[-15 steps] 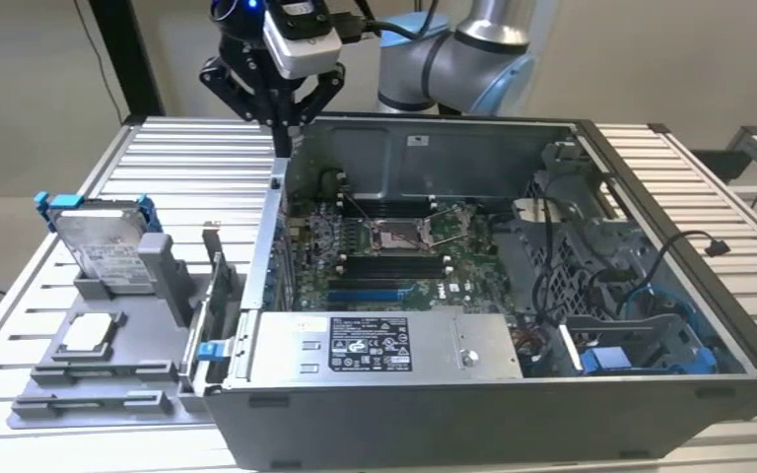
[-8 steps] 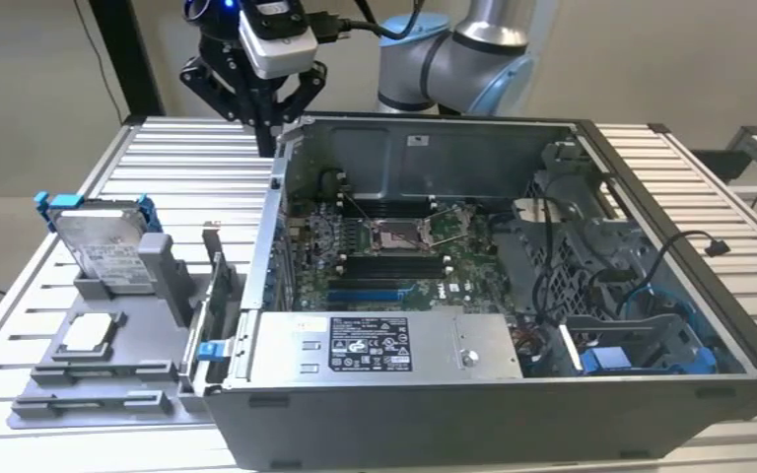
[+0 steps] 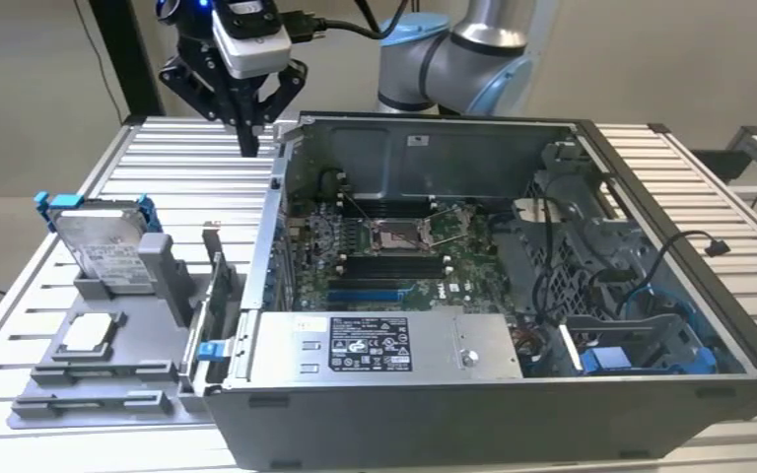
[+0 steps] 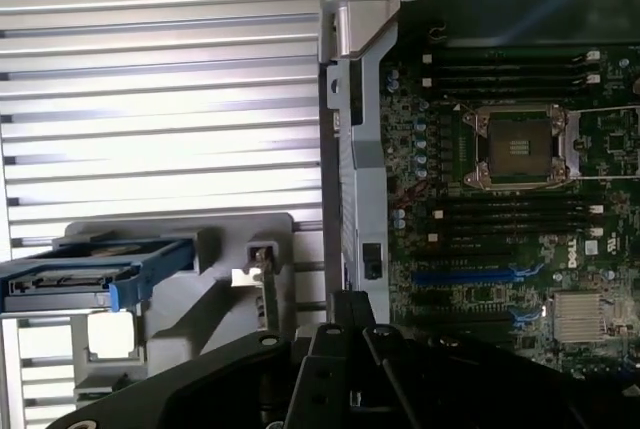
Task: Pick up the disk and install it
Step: 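Reach for the disk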
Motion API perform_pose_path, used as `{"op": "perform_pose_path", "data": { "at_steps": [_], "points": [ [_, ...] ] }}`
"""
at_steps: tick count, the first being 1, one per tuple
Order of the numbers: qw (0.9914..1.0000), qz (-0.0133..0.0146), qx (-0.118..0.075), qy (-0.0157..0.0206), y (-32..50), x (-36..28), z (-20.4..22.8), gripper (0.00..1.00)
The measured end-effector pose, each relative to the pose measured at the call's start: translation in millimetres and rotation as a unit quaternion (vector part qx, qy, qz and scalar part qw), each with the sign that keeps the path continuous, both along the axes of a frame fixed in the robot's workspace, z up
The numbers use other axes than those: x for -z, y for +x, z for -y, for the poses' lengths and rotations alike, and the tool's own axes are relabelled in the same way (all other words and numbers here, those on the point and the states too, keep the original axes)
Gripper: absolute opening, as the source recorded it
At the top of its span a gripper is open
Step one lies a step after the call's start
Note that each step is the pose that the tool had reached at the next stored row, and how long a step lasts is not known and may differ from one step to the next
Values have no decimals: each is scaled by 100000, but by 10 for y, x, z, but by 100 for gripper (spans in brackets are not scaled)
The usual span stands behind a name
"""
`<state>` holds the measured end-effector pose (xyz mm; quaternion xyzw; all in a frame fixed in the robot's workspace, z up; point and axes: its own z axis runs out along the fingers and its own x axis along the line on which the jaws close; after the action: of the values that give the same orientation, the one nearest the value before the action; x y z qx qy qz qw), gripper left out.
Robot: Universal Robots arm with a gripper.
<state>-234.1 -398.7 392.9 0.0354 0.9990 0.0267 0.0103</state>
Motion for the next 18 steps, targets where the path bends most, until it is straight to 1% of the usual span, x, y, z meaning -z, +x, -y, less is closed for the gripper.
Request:
{"op": "perform_pose_path", "data": {
  "at_steps": [8,18],
  "points": [
    [100000,2,4,48,-240,0,0,0],
    [100000,4,6,47,-575,0,0,0]
  ]
}}
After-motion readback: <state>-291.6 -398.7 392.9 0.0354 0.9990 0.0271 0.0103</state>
